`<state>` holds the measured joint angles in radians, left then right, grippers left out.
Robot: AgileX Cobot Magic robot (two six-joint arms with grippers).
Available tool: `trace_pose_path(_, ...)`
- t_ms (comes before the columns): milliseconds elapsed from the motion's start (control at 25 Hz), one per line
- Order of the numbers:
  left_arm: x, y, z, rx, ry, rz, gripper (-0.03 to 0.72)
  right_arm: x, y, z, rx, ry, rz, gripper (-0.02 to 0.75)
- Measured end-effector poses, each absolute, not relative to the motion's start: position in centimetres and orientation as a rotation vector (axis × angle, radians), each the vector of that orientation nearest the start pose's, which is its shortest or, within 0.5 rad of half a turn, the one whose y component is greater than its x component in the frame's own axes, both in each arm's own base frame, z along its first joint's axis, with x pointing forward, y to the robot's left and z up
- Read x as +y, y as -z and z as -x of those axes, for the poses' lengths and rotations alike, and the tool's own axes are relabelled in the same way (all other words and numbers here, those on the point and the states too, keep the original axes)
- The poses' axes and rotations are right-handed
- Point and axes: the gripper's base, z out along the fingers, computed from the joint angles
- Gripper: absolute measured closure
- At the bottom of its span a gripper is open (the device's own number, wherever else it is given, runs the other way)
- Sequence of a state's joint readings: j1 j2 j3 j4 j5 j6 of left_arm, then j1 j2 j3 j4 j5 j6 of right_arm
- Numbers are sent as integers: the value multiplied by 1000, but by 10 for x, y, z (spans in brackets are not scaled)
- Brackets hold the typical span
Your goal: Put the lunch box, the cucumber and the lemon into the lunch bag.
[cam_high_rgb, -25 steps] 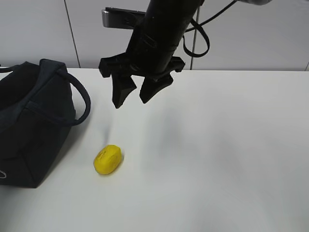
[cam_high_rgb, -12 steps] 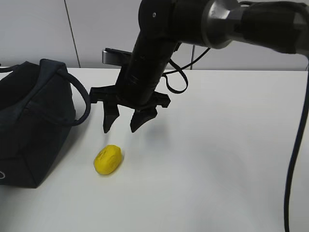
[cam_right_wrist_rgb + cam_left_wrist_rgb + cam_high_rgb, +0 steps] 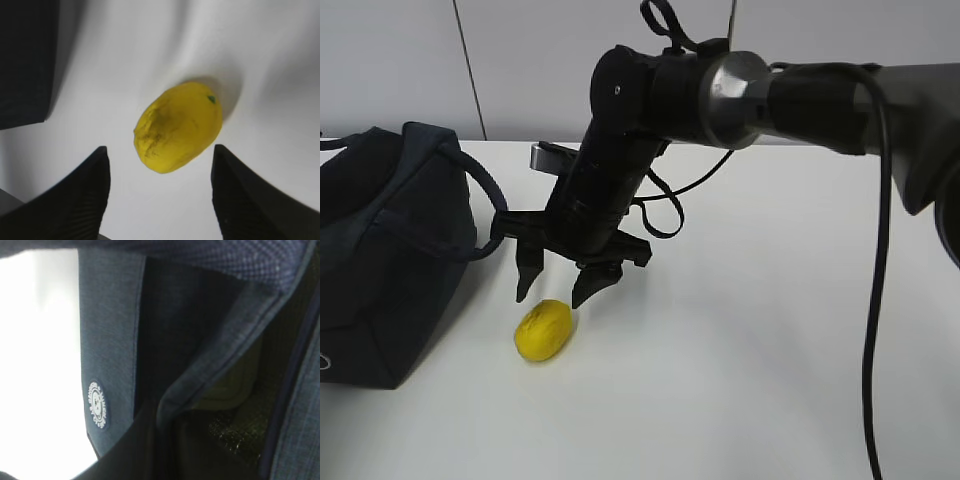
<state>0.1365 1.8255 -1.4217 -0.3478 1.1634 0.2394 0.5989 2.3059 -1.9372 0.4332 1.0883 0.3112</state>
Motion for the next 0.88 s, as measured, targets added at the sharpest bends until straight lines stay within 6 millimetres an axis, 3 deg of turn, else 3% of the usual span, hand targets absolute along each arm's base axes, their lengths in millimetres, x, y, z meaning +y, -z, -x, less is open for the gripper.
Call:
trace_pose_path(480, 21, -244, -364, 2958, 453, 32, 669, 309, -141, -383, 3118, -686, 71, 263)
trace_pose_path(880, 21, -244, -364, 2958, 453, 32, 669, 311, -133, -386, 3110, -699, -12, 262)
